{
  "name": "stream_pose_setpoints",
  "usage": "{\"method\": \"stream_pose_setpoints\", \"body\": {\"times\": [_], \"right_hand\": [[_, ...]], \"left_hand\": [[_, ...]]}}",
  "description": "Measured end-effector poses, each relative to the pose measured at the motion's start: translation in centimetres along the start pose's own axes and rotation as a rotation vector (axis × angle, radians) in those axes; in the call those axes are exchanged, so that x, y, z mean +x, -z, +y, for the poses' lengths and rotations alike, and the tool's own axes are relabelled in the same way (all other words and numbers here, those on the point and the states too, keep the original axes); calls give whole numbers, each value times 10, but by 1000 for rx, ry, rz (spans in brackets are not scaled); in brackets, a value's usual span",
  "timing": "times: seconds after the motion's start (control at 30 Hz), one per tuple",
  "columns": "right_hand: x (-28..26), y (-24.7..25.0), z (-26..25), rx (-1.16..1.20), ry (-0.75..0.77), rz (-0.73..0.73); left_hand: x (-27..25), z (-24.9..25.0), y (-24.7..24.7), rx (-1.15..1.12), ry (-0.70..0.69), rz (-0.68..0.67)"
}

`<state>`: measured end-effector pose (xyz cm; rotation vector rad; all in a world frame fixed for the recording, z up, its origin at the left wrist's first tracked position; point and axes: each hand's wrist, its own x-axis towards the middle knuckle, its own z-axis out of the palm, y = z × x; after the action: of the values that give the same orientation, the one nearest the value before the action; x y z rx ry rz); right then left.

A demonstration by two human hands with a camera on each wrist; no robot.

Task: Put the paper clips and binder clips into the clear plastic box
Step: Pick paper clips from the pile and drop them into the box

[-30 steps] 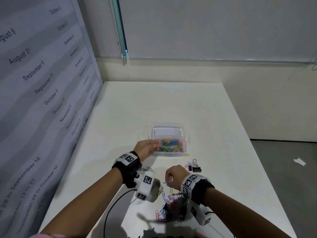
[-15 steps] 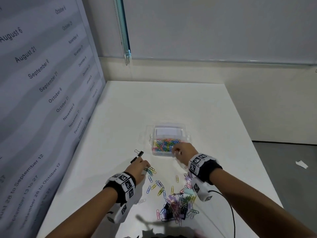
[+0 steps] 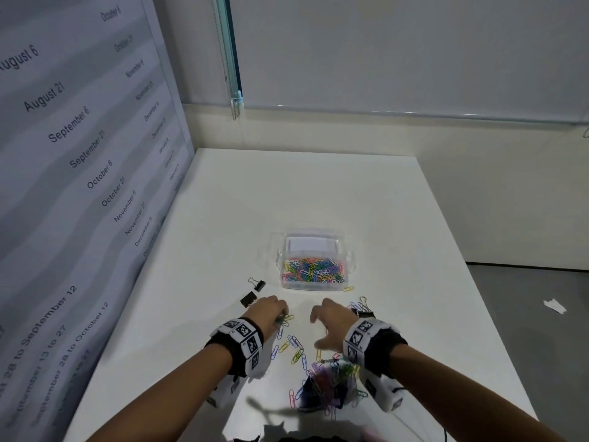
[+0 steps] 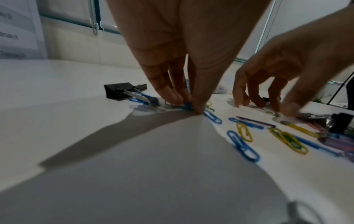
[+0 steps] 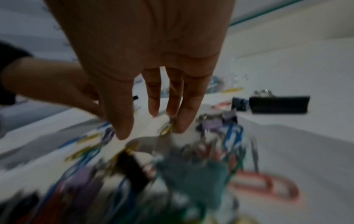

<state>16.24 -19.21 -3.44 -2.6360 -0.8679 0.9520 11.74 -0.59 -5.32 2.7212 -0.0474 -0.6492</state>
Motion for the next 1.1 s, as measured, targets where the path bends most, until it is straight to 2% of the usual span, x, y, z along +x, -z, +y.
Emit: {"method": "stream_pose_setpoints", "body": {"times": [0.13,0.27,0.37,0.5,0.63,0.73,1.1], "right_hand": [[0,-22,-12,37,47,-15],[4,-32,-19,183,22,70],[6,-30,-20,246,1,121],[12,-24,-18,176,53,58],[15,-20,-20,166,82,45],[14,-19,-18,164,64,39],[7,1,-11,169,-2,103]], "left_hand": [[-1,10,-5,-128,10,-13],[-6,13,-11,-483,83,-4],[-12,7,-10,-580,96,-2],[-26,-5,-6,-434,63,12],[-41,-9,-11,-268,52,-118],[-44,-10,-21,-156,-1,-130],[-12,18,-21,-209,11,-21]]}}
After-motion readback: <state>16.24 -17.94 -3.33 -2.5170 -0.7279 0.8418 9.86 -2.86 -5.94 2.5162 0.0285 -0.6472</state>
